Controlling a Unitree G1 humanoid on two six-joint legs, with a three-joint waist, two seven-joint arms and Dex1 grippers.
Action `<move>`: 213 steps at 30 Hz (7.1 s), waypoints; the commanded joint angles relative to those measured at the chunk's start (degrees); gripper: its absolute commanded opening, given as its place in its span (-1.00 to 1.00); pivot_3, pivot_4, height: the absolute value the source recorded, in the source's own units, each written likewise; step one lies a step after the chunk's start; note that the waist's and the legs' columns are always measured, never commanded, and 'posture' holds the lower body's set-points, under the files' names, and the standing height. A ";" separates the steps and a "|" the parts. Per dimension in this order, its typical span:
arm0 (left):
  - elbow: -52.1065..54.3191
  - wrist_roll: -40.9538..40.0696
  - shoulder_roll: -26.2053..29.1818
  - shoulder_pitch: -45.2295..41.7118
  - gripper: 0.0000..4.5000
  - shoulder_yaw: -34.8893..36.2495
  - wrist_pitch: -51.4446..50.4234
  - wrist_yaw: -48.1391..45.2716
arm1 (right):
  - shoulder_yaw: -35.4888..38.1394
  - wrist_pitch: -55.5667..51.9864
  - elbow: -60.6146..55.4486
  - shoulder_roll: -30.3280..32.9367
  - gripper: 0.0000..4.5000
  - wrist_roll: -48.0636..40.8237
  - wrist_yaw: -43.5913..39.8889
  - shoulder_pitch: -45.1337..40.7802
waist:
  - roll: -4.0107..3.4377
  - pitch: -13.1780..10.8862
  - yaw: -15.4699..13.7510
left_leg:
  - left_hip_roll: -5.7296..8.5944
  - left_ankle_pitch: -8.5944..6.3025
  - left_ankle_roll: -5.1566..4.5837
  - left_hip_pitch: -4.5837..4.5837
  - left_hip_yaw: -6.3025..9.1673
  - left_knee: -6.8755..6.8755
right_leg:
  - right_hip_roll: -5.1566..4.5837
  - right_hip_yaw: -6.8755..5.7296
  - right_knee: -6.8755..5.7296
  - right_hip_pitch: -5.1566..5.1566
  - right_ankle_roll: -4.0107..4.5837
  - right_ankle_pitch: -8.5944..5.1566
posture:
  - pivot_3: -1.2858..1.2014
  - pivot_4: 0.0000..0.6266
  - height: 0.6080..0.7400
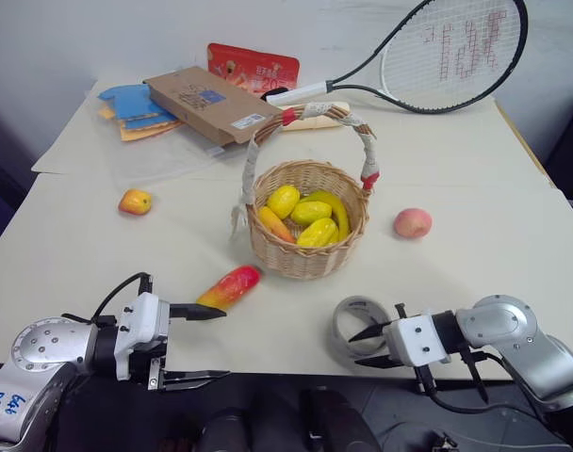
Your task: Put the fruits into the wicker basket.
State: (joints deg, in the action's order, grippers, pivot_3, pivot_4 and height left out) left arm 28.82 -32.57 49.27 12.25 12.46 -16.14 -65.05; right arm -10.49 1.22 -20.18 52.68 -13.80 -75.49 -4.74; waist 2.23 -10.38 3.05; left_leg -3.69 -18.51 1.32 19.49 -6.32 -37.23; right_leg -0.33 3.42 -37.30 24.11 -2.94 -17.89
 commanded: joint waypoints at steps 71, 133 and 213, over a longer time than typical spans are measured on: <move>-46.60 7.65 6.65 -32.16 1.00 14.74 -7.70 25.76 | 12.82 8.88 -2.42 -25.89 0.98 -16.86 14.07 4.77 | 0.30 0.29 -1.33 | -0.11 -0.14 0.30 -0.21 0.05 0.30 | -1.37 -2.02 0.28 -0.60 0.36 -0.30 | 0.03 -0.52 1.00; -22.70 -4.11 -6.95 -52.88 0.07 -7.34 -18.78 -9.65 | 27.51 21.11 7.06 -26.26 1.00 -15.10 26.23 19.64 | 0.03 0.32 -2.99 | -0.14 0.08 -0.02 0.68 -0.28 -0.87 | -1.43 -2.46 -0.58 0.17 -0.06 -0.09 | 0.03 -0.52 1.00; -22.52 13.14 -24.89 -51.74 0.54 -21.17 -15.86 22.90 | 24.38 14.34 7.30 -24.11 1.00 -15.57 27.41 12.02 | -0.09 0.25 -0.78 | -0.14 -0.28 0.51 -0.32 -0.19 -0.65 | 0.05 -0.15 -0.41 -0.02 -0.25 0.05 | 0.03 -0.52 1.00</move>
State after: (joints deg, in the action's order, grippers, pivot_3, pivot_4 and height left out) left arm 5.91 -19.91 24.74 -38.98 -9.92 -33.75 -42.92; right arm 11.86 16.94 -11.22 28.37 -27.95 -50.15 7.72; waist 2.14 -10.13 2.27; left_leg -3.82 -18.79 1.82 19.17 -6.51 -37.89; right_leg -0.30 3.28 -37.71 24.10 -3.19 -17.84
